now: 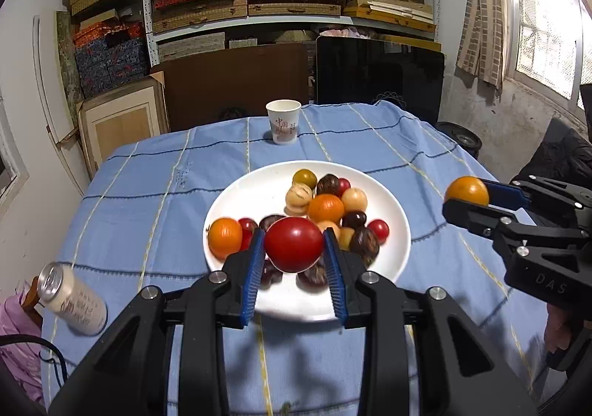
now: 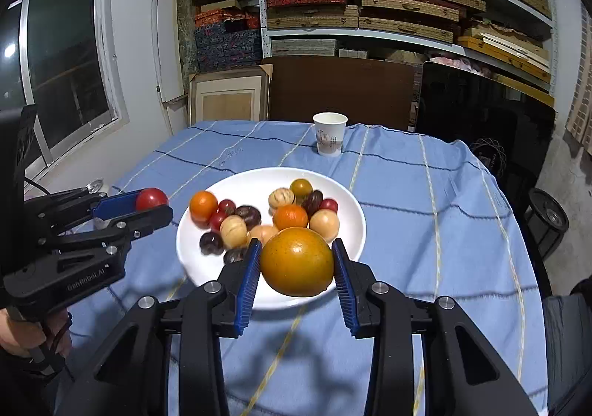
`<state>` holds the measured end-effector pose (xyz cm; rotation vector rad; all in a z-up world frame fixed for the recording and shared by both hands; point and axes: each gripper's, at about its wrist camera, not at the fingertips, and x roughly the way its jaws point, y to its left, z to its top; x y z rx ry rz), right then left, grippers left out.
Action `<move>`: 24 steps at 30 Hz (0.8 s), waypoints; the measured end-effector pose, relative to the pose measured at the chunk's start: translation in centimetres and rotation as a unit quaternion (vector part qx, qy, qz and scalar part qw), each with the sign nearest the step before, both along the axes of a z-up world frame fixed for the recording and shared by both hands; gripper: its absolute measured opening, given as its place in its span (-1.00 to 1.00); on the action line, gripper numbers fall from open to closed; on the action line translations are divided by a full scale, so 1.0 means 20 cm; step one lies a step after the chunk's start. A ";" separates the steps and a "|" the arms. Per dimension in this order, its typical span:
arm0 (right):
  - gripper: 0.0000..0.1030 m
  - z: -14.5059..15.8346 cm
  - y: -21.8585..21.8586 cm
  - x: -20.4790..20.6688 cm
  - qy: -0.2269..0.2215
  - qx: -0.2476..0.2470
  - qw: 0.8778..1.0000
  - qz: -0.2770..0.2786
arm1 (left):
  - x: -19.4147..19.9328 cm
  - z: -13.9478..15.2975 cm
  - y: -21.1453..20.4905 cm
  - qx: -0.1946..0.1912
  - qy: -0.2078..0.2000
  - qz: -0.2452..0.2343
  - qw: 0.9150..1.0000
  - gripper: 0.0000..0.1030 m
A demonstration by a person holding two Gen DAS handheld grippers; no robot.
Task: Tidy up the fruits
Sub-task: 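Lower both tomatoes onto the white plate and open both tools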
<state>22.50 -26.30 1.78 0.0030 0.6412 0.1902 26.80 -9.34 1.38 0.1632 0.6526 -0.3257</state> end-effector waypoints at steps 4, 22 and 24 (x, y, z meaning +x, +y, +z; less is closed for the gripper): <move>-0.25 -0.01 0.01 0.17 0.004 -0.009 1.000 0.001 | 0.14 -0.03 -0.05 0.009 0.002 0.006 1.000 -0.39; 0.01 -0.24 0.04 0.59 0.066 0.025 0.997 0.010 | 0.58 -0.26 0.00 0.010 0.048 0.063 0.997 0.70; 0.02 -0.22 0.04 0.57 0.062 0.026 0.998 0.009 | 0.56 -0.25 0.02 0.008 0.049 0.066 0.997 0.73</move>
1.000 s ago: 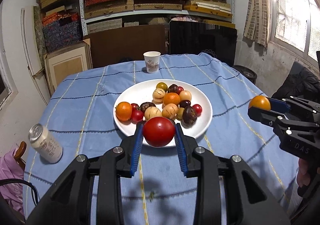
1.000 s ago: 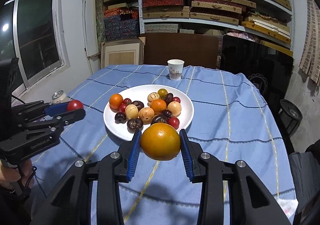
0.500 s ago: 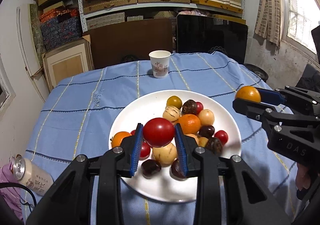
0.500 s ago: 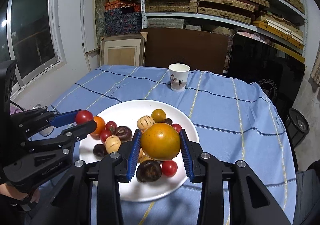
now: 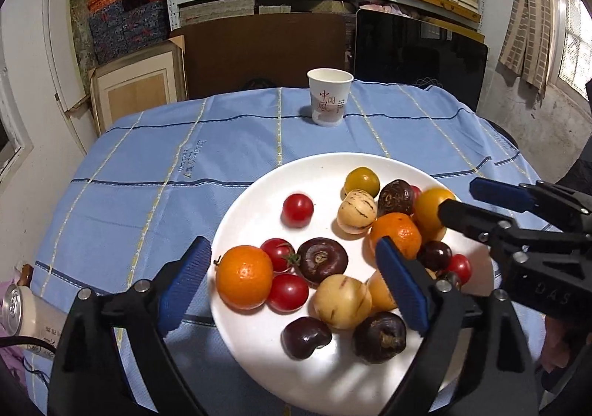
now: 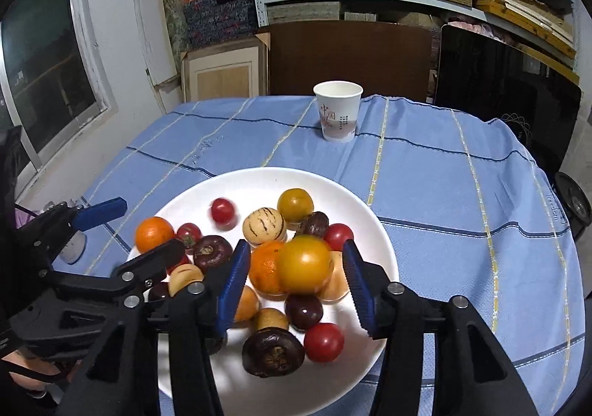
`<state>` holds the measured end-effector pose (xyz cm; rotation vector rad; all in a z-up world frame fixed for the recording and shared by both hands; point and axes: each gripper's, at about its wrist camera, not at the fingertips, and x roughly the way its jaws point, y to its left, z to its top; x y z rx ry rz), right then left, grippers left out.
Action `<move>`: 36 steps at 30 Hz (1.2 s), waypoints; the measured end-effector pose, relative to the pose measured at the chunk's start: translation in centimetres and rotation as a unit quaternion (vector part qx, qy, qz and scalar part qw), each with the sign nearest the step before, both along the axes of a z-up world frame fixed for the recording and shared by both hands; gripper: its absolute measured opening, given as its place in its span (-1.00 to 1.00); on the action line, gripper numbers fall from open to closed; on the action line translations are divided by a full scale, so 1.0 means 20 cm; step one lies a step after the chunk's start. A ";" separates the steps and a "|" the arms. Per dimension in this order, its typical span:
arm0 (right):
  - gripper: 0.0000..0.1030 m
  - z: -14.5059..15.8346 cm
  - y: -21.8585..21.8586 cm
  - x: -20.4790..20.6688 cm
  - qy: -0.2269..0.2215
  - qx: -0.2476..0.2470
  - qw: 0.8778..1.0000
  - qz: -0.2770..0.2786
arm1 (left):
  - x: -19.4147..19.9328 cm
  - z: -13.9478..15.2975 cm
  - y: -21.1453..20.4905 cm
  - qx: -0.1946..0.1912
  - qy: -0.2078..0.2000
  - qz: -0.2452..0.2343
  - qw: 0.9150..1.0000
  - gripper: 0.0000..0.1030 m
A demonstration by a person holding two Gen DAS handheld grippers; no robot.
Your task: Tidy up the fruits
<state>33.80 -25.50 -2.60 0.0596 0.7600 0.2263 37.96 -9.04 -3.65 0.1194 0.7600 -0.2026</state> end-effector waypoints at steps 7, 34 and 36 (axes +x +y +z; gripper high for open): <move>0.02 0.13 -0.04 -0.27 -0.020 0.019 1.000 -0.003 | -0.20 0.08 0.10 -0.028 0.006 0.003 1.000 0.75; 0.93 0.15 0.15 -2.19 -0.096 -0.018 0.992 -0.077 | -2.13 0.28 0.34 -0.020 -0.044 0.002 0.999 0.91; 0.93 0.16 0.17 -2.23 -0.099 -0.022 0.992 -0.078 | -2.19 0.29 0.33 0.000 -0.054 0.007 0.999 0.91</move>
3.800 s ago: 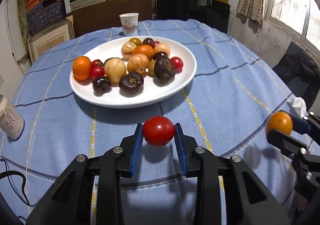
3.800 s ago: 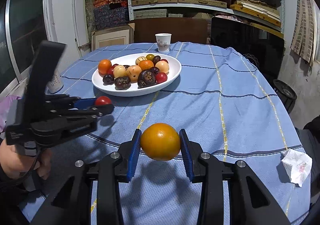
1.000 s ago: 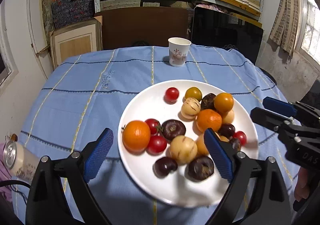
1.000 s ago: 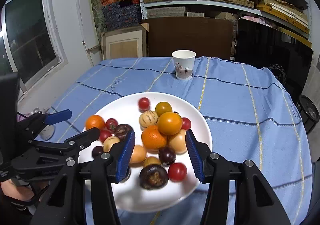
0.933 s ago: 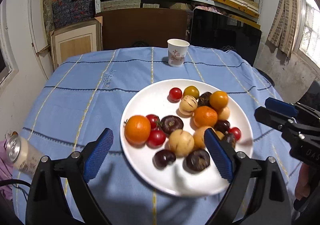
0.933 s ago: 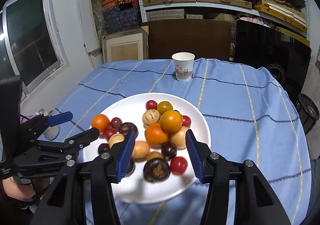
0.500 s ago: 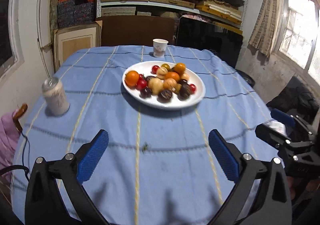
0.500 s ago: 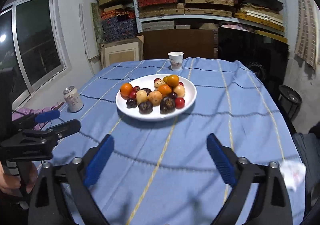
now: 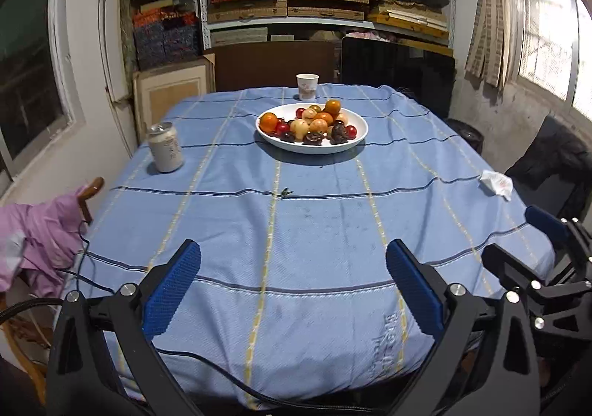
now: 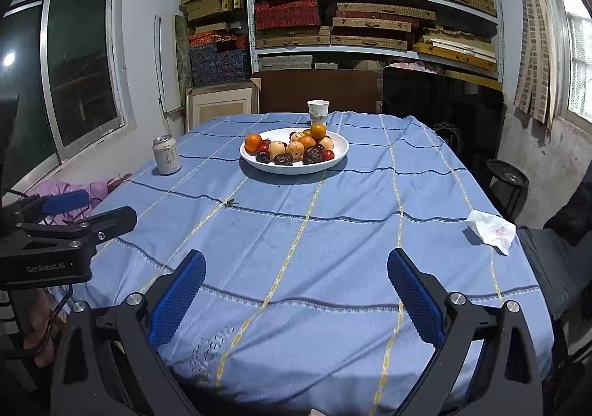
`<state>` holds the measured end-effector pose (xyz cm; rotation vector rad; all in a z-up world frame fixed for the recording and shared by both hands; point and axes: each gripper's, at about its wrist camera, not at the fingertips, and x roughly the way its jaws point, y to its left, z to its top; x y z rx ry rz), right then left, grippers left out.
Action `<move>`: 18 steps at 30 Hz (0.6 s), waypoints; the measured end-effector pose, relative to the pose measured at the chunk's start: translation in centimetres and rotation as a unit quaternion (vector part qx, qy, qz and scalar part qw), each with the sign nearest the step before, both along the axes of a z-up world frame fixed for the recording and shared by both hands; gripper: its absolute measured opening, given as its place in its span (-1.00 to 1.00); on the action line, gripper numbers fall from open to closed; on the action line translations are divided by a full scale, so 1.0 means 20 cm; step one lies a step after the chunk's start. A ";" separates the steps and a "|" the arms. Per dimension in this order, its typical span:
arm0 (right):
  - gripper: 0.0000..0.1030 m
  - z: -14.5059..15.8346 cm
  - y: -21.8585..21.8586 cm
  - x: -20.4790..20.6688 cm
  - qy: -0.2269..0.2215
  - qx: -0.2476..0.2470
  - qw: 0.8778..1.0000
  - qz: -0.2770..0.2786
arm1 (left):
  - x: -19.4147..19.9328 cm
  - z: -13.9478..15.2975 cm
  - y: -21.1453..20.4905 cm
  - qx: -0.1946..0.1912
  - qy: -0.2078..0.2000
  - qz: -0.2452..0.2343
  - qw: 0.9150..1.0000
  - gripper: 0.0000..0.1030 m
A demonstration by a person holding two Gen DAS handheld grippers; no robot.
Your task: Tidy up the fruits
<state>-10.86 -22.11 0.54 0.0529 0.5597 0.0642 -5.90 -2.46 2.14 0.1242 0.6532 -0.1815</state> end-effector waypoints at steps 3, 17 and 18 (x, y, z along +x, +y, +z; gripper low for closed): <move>0.93 0.01 0.00 -0.05 -0.003 0.001 1.000 -0.007 | -0.07 0.02 0.00 0.012 -0.012 0.004 1.000 0.91; 0.93 0.00 0.00 -0.09 -0.001 -0.004 0.999 -0.033 | -0.07 0.02 0.05 -0.003 -0.019 0.017 1.000 0.91; 0.93 0.00 0.00 -0.08 -0.001 -0.006 0.999 -0.033 | -0.07 0.02 0.05 -0.001 -0.020 0.018 1.000 0.91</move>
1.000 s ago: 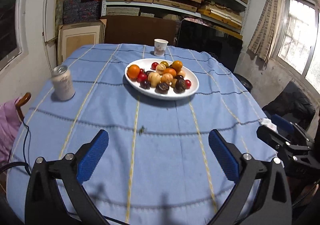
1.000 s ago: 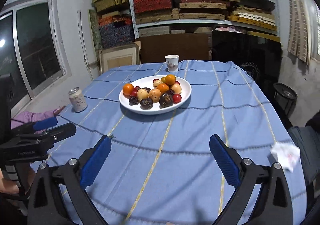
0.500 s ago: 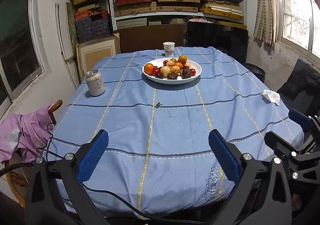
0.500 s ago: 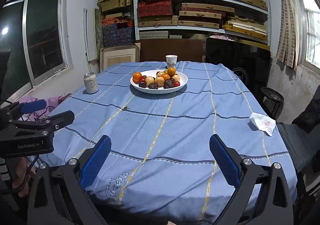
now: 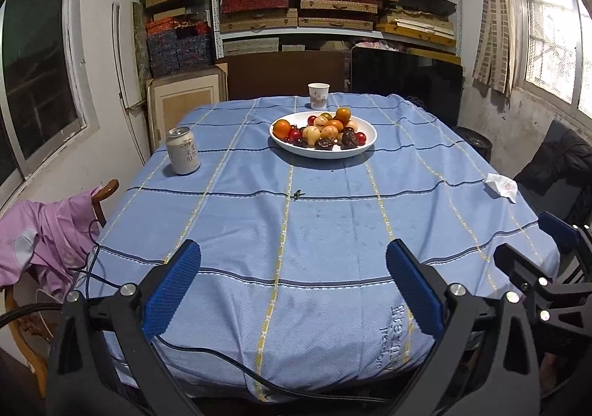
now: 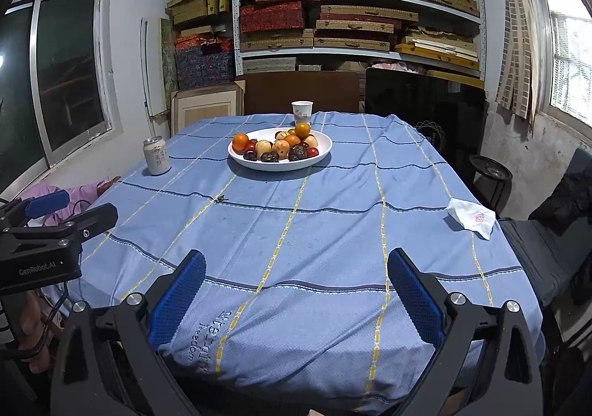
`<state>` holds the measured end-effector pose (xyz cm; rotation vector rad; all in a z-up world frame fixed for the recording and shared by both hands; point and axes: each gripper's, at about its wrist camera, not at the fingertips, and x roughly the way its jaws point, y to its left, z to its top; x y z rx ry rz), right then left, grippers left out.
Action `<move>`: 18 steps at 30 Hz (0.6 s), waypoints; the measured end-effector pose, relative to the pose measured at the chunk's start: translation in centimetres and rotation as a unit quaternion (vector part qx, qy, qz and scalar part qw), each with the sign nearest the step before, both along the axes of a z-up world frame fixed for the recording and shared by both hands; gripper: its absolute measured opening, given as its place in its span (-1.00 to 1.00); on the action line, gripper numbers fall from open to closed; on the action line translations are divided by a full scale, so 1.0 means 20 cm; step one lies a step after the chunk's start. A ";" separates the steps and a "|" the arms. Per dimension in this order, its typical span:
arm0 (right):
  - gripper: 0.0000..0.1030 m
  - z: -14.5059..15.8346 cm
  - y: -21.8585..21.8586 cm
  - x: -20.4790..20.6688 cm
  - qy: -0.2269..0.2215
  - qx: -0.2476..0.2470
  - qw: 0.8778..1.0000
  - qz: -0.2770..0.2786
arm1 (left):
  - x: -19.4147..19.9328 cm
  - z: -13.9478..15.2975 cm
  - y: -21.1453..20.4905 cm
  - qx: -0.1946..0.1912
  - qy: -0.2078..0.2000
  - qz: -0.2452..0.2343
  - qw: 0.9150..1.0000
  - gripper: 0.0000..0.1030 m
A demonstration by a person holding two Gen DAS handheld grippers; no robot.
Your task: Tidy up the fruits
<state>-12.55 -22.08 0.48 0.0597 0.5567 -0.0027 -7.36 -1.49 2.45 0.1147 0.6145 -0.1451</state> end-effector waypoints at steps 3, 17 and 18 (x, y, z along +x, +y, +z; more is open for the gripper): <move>0.93 -0.01 0.01 0.00 0.002 -0.002 1.000 0.001 | 0.00 -0.01 0.00 0.010 -0.002 0.006 1.000 0.91; 0.93 -0.02 0.01 0.00 0.002 -0.006 1.000 -0.003 | 0.03 -0.04 0.00 0.007 0.005 -0.004 1.000 0.91; 0.93 -0.01 0.01 0.00 0.001 -0.007 1.000 -0.004 | 0.03 -0.04 0.00 0.008 0.003 0.000 1.000 0.91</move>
